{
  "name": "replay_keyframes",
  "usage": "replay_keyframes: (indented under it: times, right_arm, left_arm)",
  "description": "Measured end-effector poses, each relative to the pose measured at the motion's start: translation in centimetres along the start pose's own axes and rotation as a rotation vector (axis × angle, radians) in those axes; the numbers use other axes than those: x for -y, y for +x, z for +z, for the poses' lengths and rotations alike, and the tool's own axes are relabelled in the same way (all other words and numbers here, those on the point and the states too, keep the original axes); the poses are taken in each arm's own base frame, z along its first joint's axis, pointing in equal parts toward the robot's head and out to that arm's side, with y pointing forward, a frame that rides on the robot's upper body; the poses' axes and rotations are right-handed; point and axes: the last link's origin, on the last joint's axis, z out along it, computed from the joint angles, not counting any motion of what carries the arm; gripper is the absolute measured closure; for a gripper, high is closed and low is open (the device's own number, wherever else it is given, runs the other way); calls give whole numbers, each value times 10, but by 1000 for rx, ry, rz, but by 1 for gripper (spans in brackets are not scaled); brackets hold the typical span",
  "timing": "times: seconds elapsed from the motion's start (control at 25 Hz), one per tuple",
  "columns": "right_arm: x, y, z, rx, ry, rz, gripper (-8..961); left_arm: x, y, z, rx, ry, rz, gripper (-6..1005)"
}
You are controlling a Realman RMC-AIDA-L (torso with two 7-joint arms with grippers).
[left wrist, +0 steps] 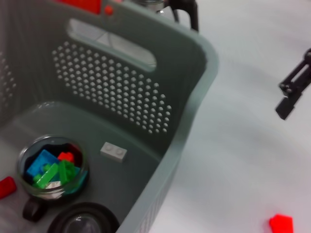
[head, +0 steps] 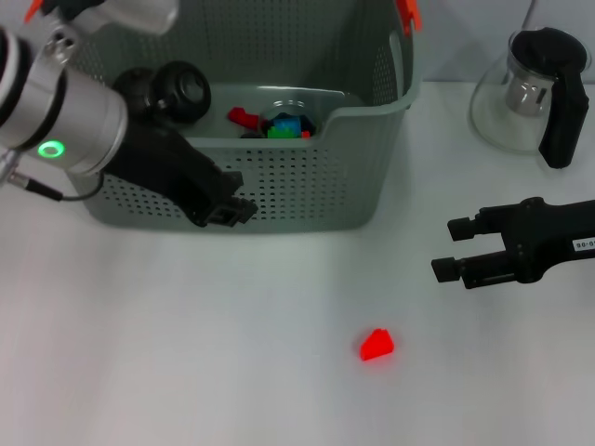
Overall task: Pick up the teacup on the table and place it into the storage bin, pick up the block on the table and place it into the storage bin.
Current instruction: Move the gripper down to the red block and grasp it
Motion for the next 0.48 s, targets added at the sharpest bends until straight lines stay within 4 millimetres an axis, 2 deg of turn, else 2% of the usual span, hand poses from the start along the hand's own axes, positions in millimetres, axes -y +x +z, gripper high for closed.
replay_keyframes:
  times: [0.32, 0.36, 0.48]
  right_arm:
    - [0, 3, 2, -57, -5, -38, 133]
    - [-1, 2, 3, -61, -11, -44, 133]
    - [-5, 0, 6, -81, -37, -67, 133]
  left_arm:
    - [-1, -39, -1, -276, -177, -11, 545]
    - [-2, -49, 0, -342, -226, 4, 520]
    - [-6, -66, 3, -438, -307, 23, 380]
